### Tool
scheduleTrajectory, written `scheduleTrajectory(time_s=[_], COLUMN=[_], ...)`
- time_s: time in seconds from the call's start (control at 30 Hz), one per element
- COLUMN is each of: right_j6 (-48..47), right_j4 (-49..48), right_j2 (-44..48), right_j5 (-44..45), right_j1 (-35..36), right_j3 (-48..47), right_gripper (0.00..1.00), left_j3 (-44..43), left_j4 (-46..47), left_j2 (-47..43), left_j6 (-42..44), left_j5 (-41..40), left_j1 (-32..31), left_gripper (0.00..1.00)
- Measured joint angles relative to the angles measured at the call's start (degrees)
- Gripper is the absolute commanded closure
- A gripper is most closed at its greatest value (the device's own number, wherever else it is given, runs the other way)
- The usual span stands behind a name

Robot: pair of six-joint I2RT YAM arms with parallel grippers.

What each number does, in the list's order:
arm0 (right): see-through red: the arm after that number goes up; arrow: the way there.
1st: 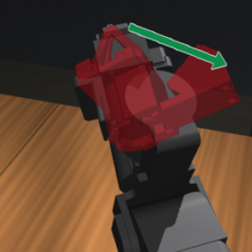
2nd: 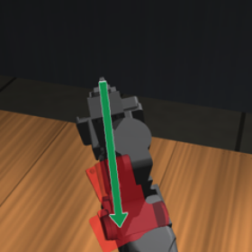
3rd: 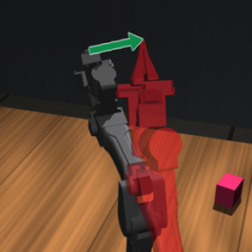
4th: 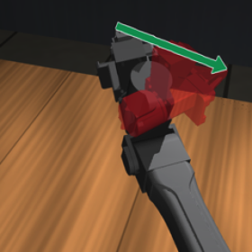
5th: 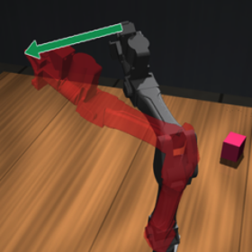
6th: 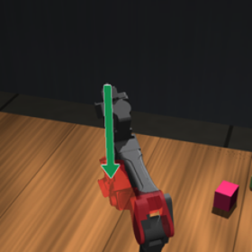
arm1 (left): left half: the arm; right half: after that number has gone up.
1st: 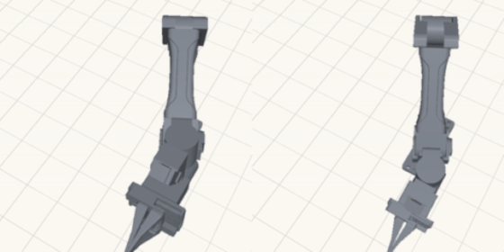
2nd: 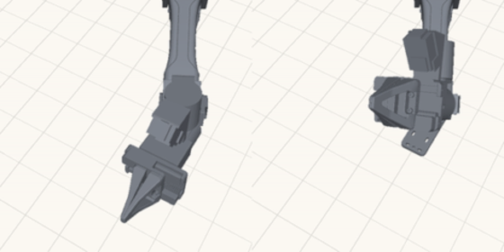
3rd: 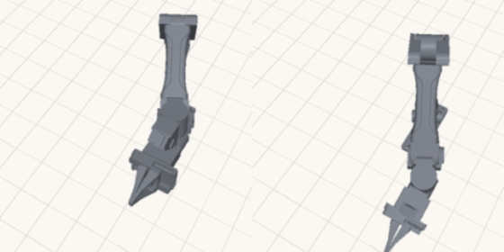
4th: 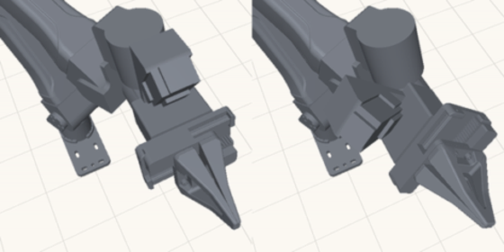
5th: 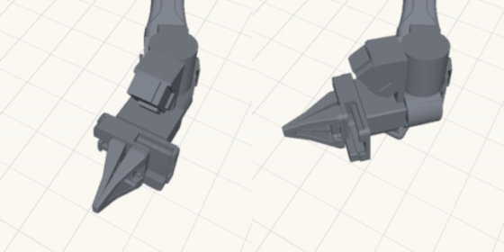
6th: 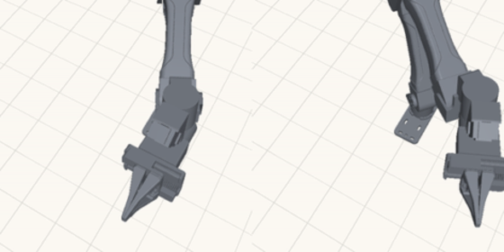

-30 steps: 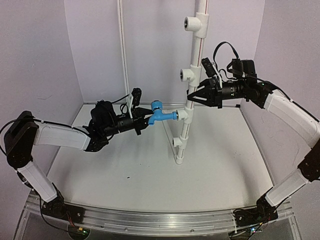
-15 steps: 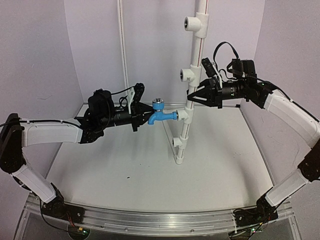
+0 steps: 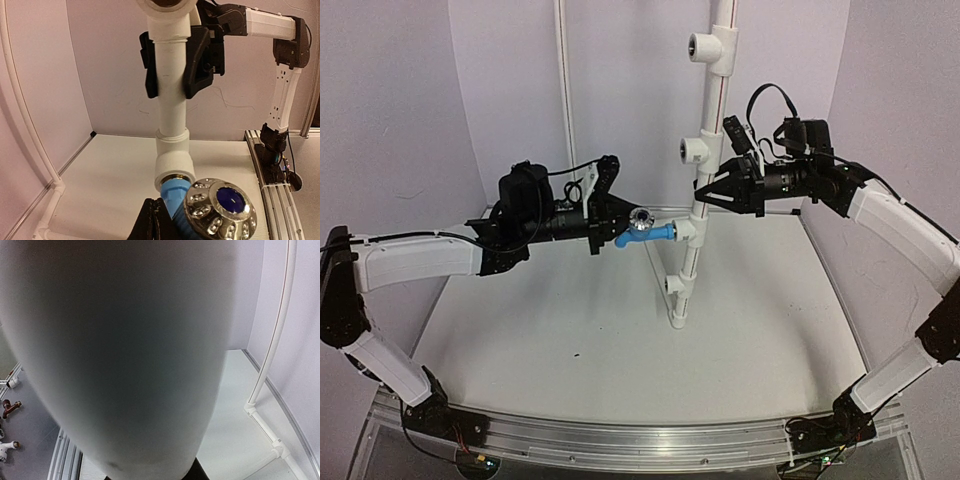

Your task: Install the water faucets

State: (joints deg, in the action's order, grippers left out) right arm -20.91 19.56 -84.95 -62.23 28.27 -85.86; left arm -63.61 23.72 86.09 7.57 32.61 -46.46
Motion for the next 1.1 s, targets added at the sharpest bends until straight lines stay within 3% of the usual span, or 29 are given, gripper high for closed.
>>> scheduleTrajectory(time_s=[0.63,1.1], right_j6=[-0.7,-0.5], right_j4=[1.5,1.5], right_j2=[0.2,0.2], right_j5=[-2.1,-1.7], right_j1=[0.0,0.0], right_j3=[0.0,-0.2], right_gripper=[1.00,1.00], left_j3=[1.1,-1.8], left_j4=[-4.9,-14.0], left_j2=[-4.0,-7.3], left_j6=[5.9,8.7], left_j5=[-13.5,-10.8], left_j1=[-6.8,-9.6], left_gripper=[1.00,1.00])
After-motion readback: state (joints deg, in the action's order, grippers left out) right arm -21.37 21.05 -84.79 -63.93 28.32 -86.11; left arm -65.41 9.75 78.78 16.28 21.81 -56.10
